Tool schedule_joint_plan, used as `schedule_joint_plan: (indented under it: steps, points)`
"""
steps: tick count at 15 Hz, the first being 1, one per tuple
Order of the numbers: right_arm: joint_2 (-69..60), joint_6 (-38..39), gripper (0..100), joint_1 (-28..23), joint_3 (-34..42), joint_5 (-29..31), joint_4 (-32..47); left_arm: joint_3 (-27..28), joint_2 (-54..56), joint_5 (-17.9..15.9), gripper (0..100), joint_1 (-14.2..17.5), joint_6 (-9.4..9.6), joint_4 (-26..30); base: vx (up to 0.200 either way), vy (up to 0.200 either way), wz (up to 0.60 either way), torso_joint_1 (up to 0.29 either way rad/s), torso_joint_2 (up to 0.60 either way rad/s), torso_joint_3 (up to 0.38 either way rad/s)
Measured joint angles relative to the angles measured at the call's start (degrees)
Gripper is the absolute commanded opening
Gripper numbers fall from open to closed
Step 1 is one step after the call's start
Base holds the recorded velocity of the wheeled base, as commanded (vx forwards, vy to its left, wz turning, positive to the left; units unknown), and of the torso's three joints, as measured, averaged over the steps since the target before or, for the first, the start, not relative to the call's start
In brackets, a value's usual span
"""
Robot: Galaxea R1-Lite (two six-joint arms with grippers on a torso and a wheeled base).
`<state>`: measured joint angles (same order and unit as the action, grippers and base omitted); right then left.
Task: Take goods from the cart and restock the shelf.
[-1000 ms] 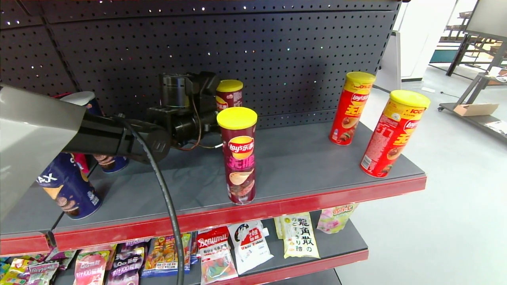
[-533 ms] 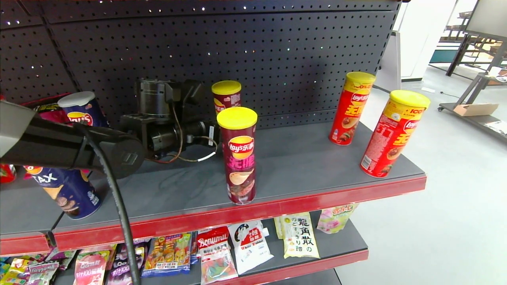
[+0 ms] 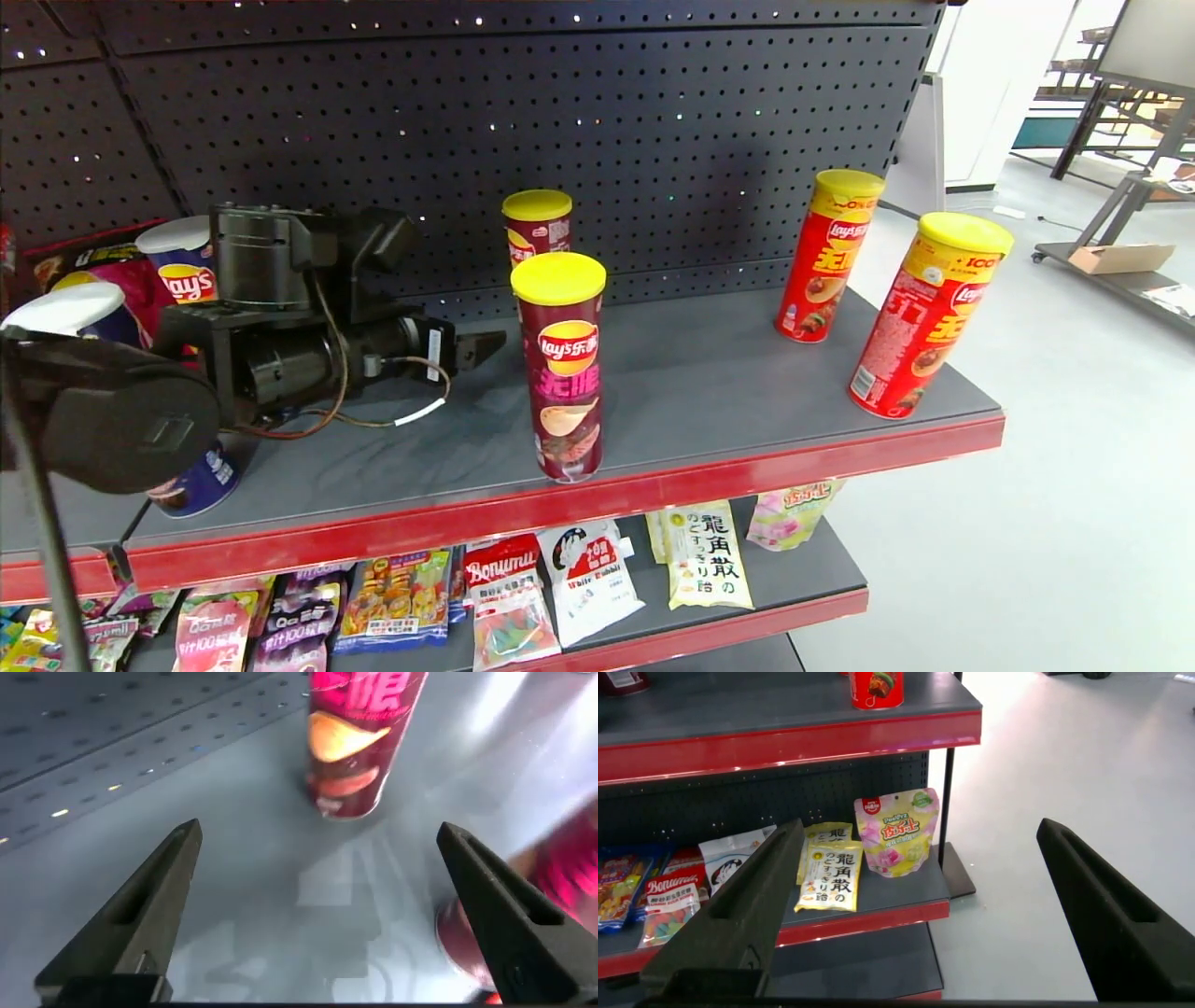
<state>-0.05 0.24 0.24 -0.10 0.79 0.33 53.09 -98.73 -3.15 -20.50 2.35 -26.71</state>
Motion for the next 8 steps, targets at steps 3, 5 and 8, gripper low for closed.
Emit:
schedule_joint_plan:
  steps: [3, 5, 8]
  points:
    - [0.00, 0.02, 100, 0.00, 0.00, -0.01, 0.00, -4.08, 9.75, 2.44, 100, 0.26, 0.43, 5.25, 0.000, 0.000, 0.00, 0.000, 0.00, 0.000]
    - [0.00, 0.02, 100, 0.00, 0.00, -0.01, 0.00, -8.08, 20.32, 2.68, 100, 0.48, 1.58, 10.53, 0.000, 0.000, 0.00, 0.000, 0.00, 0.000]
    - [0.00, 0.00, 100, 0.00, 0.00, -0.01, 0.00, -13.00, 39.01, 3.01, 100, 3.12, -0.24, 22.61, 0.000, 0.000, 0.00, 0.000, 0.00, 0.000]
